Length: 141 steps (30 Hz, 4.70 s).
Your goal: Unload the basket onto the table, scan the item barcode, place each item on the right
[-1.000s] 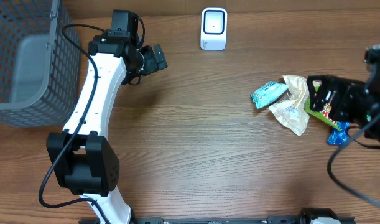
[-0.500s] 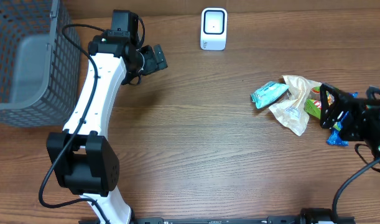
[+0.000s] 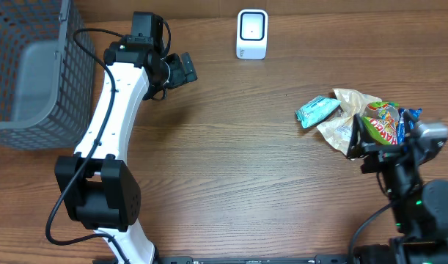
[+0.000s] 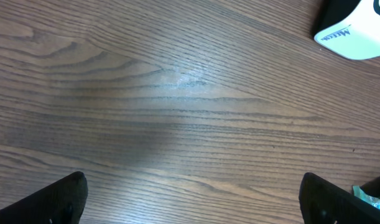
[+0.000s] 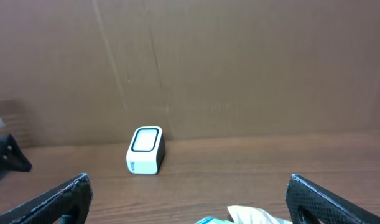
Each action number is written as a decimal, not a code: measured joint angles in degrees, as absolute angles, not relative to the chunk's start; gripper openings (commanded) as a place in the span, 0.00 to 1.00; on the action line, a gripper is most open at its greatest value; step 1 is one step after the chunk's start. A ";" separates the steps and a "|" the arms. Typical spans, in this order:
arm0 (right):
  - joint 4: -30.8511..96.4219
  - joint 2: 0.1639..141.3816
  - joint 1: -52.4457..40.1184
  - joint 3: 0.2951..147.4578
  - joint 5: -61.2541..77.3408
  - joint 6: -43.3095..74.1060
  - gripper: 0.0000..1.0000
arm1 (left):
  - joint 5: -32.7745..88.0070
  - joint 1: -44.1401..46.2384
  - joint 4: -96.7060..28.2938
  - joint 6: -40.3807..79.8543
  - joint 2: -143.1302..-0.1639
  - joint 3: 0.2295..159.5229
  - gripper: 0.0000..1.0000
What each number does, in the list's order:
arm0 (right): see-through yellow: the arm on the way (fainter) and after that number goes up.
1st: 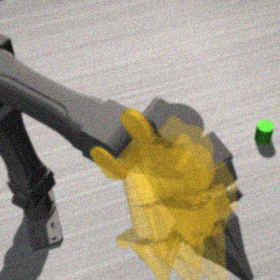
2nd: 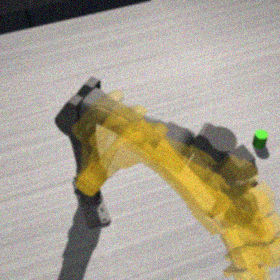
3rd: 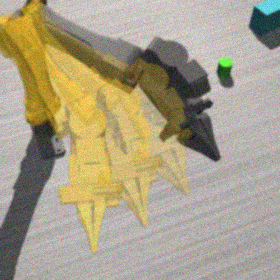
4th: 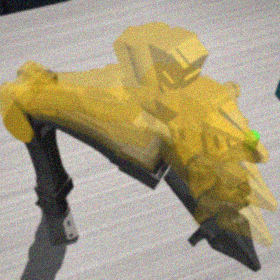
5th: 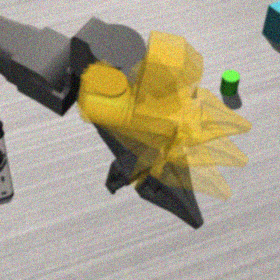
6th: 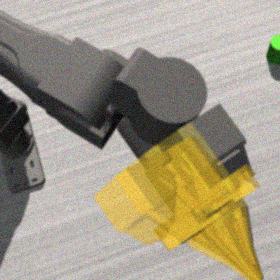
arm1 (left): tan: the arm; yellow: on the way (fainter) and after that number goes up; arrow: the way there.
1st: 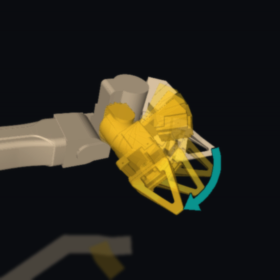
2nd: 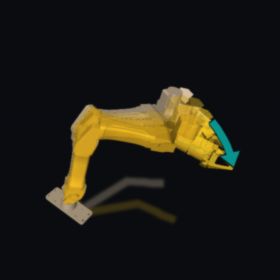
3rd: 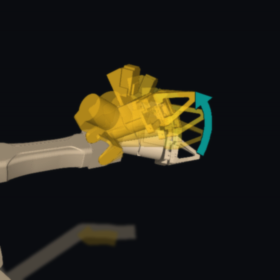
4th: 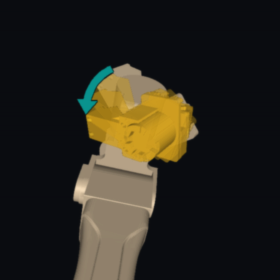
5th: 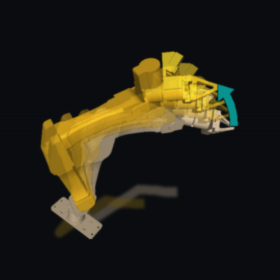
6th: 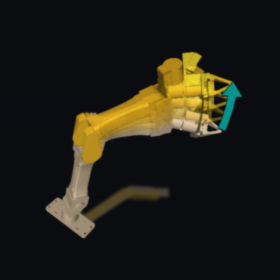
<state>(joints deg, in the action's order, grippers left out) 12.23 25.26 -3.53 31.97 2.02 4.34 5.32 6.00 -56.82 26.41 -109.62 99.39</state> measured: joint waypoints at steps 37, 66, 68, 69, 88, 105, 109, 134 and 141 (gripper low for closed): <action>4.95 0.84 -6.42 1.08 -1.65 4.27 1.00 | 5.32 6.00 -56.82 26.41 -109.62 99.39 1.00; 4.93 0.84 -6.42 1.08 -1.48 4.27 1.00 | 5.32 7.88 -56.86 26.44 -106.61 99.37 1.00; 4.97 0.84 -6.42 1.08 -1.50 4.27 1.00 | 4.86 9.41 -56.82 26.09 -102.28 99.37 1.00; 4.97 0.84 -6.42 1.08 -1.48 4.27 1.00 | 4.27 9.98 -56.71 25.67 -100.07 99.37 1.00; 5.08 0.84 -6.42 1.08 -1.45 4.27 1.00 | -2.11 2.68 -4.14 -1.89 -45.15 44.34 1.00; 5.15 0.84 -6.42 1.08 -1.48 4.27 1.00 | 0.16 -2.00 1.10 -10.94 -7.46 6.66 1.00; 5.10 0.84 -6.42 1.08 -1.45 4.27 1.00 | 0.19 -2.55 -0.49 -11.16 -2.17 2.15 1.00; 5.10 0.84 -6.42 1.08 -1.45 4.27 1.00 | 0.01 -2.79 -4.49 -11.16 -0.91 0.51 1.00; 5.10 0.84 -6.42 1.08 -1.48 4.27 1.00 | 0.01 -2.79 -4.49 -11.16 -0.91 0.51 1.00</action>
<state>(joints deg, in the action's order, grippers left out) 5.10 0.84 -6.42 1.08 -1.48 4.27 0.01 -2.79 -4.49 -11.16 -0.91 0.51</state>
